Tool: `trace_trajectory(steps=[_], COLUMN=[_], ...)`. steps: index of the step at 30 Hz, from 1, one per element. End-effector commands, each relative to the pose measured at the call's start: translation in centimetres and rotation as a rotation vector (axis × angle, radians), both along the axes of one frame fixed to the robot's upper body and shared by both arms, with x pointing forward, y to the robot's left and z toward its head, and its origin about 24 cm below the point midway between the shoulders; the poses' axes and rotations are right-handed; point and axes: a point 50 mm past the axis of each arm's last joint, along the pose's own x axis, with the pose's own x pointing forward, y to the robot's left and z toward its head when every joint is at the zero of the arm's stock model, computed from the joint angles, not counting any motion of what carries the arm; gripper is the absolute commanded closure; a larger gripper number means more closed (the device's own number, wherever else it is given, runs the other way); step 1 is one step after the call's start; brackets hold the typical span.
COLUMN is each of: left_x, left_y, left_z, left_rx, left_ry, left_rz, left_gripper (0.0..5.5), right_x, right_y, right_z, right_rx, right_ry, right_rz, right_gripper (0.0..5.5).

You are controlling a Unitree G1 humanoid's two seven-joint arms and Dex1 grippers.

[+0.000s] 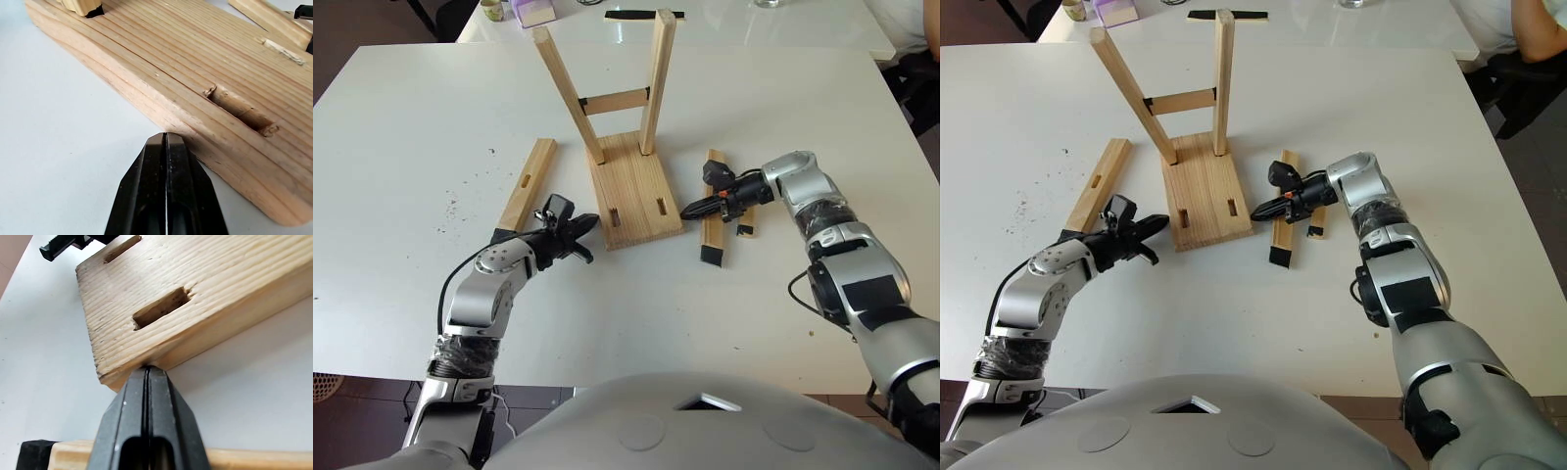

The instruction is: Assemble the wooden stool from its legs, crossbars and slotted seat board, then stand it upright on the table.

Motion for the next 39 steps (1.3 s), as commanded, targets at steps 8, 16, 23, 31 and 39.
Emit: trace_trajectory(steps=[8, 16, 23, 31, 39], left_x=[-0.4, -0.9, -1.4, -1.9, -1.9], left_y=[-1.7, -0.8, 1.7, 4.3, 2.3], left_z=[-0.4, -0.3, 0.0, 4.4, 5.5], left_rx=[-0.035, -0.016, 0.047, -0.048, -0.204], left_ry=[0.023, 0.022, -0.003, -0.248, -0.363], left_rz=[-0.075, -0.047, 0.057, 0.443, 0.81], left_gripper=[5.5, 5.5, 5.5, 5.5, 5.5], right_x=[-2.4, -1.8, -1.4, -2.1, -7.4], right_y=[2.0, 0.9, -2.0, -7.1, -6.5], right_z=[0.5, 1.3, 3.9, 5.8, 3.2], right_rx=[0.1, 0.036, 0.005, -0.053, -0.215], right_ry=[0.028, -0.045, -0.146, -0.546, -0.553], right_rz=[0.077, 0.094, 0.085, -0.615, -1.083], right_gripper=[5.49, 5.49, 5.49, 5.3, 4.08])
